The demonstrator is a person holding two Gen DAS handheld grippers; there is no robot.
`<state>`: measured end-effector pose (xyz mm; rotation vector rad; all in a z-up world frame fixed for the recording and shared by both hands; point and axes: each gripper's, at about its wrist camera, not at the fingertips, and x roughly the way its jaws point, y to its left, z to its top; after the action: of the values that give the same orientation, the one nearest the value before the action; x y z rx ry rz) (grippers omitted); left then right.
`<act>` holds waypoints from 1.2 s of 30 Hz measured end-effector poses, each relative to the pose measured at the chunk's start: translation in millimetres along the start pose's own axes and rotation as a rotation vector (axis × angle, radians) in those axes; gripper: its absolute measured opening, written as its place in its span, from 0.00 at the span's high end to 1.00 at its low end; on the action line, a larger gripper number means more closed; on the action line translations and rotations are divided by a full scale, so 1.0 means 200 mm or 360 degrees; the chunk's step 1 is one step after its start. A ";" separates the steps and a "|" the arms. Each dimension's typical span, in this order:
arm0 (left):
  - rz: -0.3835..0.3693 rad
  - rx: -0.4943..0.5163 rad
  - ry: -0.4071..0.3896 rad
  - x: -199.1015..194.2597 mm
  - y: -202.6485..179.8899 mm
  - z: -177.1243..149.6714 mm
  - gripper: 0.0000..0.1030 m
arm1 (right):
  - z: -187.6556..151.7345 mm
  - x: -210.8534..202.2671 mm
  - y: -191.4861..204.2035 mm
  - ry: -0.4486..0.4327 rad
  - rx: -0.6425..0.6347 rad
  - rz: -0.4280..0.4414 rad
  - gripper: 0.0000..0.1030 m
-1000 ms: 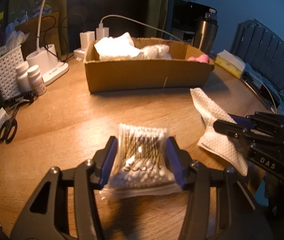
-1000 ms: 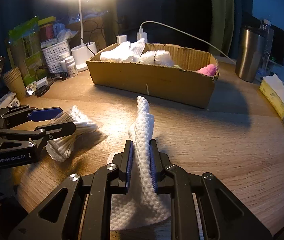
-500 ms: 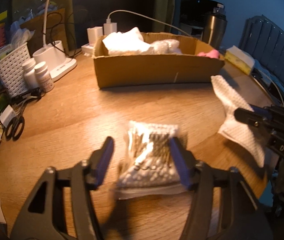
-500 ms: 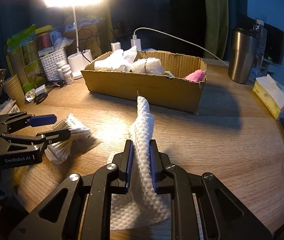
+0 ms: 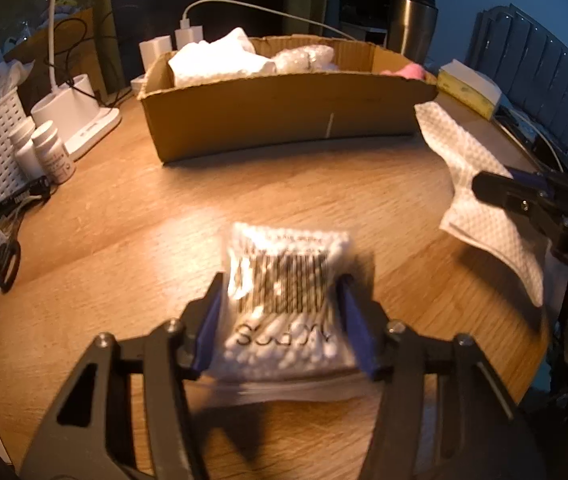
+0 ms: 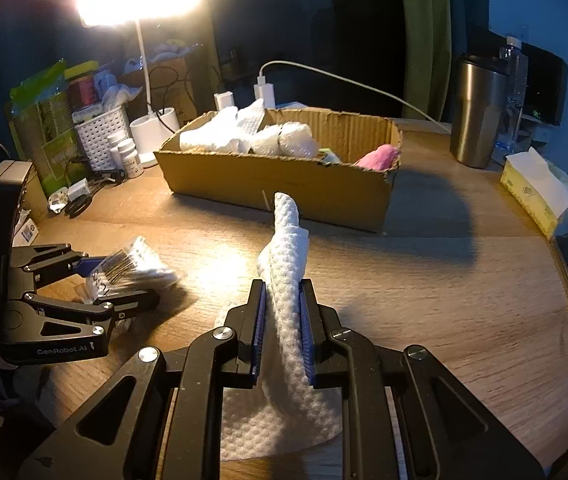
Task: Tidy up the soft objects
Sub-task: 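Carry the cotton-swab bag with left tool while right tool carries the wipe to the box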
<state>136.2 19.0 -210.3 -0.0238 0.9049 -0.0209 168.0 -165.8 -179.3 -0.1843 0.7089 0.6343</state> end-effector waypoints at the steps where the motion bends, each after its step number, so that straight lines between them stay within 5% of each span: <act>1: -0.0010 -0.0003 -0.0004 0.00 0.00 0.00 0.52 | 0.00 0.00 -0.01 -0.0005 0.0001 -0.0002 0.83; 36: -0.0109 0.0067 -0.0396 -0.39 -0.13 0.30 0.54 | 0.22 -0.23 -0.15 -0.0239 0.0012 -0.0071 0.83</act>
<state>135.5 -3.0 -110.2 -0.0178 0.6547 -0.0986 183.0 -196.1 -117.0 -0.1436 0.5610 0.5960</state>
